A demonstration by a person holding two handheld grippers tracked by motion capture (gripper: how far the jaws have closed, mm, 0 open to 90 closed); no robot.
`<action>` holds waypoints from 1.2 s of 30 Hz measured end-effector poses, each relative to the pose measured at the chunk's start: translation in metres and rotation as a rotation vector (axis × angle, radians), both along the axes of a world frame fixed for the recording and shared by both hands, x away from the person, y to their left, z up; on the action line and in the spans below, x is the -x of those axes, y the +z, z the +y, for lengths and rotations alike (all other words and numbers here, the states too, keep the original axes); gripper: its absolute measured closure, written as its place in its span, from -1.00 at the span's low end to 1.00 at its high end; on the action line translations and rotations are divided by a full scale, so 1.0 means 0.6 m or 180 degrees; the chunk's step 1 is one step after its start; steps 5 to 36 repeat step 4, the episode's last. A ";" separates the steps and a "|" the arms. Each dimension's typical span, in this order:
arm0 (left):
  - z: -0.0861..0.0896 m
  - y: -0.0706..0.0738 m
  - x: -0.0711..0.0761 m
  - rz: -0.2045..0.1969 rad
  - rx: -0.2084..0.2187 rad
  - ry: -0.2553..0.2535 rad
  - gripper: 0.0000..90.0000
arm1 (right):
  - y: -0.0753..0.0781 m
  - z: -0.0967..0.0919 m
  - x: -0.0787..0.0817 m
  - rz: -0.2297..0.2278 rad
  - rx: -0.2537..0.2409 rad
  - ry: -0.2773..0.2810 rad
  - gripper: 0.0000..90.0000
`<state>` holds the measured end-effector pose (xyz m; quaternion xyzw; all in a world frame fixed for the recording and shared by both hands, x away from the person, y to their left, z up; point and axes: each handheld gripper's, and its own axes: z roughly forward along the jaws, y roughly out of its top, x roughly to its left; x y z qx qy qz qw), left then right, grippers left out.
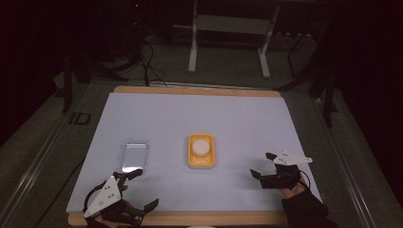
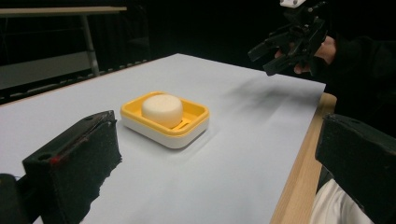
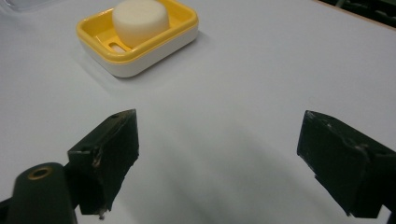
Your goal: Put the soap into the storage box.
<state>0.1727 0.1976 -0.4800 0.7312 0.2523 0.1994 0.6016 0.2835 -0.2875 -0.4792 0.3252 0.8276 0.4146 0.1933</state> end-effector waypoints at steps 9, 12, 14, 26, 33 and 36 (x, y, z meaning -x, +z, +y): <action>0.000 0.000 0.000 0.0000 -0.0002 0.0000 -1.00 | -0.001 0.000 0.000 -0.0026 0.0005 -0.0026 -0.72; 0.000 0.000 0.000 0.0000 -0.0002 0.0000 -1.00 | -0.001 0.000 0.000 -0.0026 0.0005 -0.0026 -0.72; 0.000 0.000 0.000 0.0000 -0.0002 0.0000 -1.00 | -0.001 0.000 0.000 -0.0026 0.0005 -0.0026 -0.72; 0.000 0.000 0.000 0.0000 -0.0002 0.0000 -1.00 | -0.001 0.000 0.000 -0.0026 0.0005 -0.0026 -0.72; 0.000 0.000 0.000 0.0000 -0.0002 0.0000 -1.00 | -0.001 0.000 0.000 -0.0026 0.0005 -0.0026 -0.72; 0.000 0.000 0.000 0.0000 -0.0002 0.0000 -1.00 | -0.001 0.000 0.000 -0.0026 0.0005 -0.0026 -0.72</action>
